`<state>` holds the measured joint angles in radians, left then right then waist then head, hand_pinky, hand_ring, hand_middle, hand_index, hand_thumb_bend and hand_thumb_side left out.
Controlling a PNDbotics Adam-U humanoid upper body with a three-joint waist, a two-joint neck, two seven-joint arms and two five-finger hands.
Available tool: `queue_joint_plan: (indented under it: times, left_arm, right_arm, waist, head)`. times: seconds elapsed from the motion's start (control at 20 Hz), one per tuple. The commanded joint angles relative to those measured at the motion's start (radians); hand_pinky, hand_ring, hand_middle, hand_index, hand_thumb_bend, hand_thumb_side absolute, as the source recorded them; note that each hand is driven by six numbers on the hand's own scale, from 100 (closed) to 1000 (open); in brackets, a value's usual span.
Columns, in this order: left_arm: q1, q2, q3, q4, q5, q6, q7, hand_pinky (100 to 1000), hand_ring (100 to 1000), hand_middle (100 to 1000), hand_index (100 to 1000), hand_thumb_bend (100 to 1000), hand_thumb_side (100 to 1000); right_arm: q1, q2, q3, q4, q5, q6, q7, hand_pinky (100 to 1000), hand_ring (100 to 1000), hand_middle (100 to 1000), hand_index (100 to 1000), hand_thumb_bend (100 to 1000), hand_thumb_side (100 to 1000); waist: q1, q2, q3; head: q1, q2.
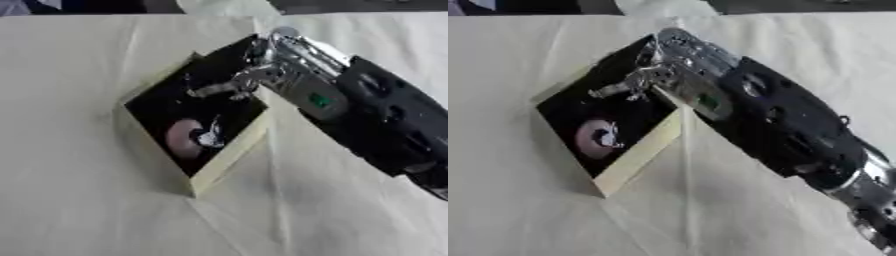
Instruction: Pick up objects on the table and place them in the box.
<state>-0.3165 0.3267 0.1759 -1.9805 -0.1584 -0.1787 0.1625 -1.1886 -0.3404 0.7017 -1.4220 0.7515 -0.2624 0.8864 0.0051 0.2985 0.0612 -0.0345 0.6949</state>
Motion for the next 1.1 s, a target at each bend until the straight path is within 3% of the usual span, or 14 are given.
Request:
queue_joint_plan:
  times: [0.05,0.45,0.85,1.1]
  left_arm:
    - [-0.007,0.016,0.003,-0.019,0.002,0.000,-0.002,706,753,777,779,100,698]
    - [-0.008,0.017,0.004,-0.019,0.001,0.000,-0.002,706,753,776,779,100,698]
    - [-0.009,0.021,0.007,-0.019,-0.002,-0.001,0.003,707,753,776,779,100,698]
    - [-0.007,0.022,0.010,-0.019,-0.003,-0.001,0.012,706,753,777,779,100,699]
  right_arm:
    - [-0.021,-0.013,-0.027,-0.021,0.024,-0.019,-0.003,921,976,882,987,173,704]
    - [-0.020,-0.031,-0.079,-0.086,-0.012,0.022,-0.047,909,951,847,982,100,678]
    - [0.000,-0.102,-0.202,-0.270,-0.083,0.099,-0.114,892,917,827,957,100,559]
    - [0.055,-0.156,-0.300,-0.390,-0.120,0.158,-0.167,894,891,777,940,100,464]
  waist:
    - [0.005,-0.023,0.000]
    - [0.006,-0.026,-0.003]
    - [0.010,-0.027,-0.009]
    - [0.012,-0.024,-0.014]
  head:
    - [-0.001,0.002]
    - [0.000,0.000]
    - [0.006,0.002]
    - [0.013,0.003]
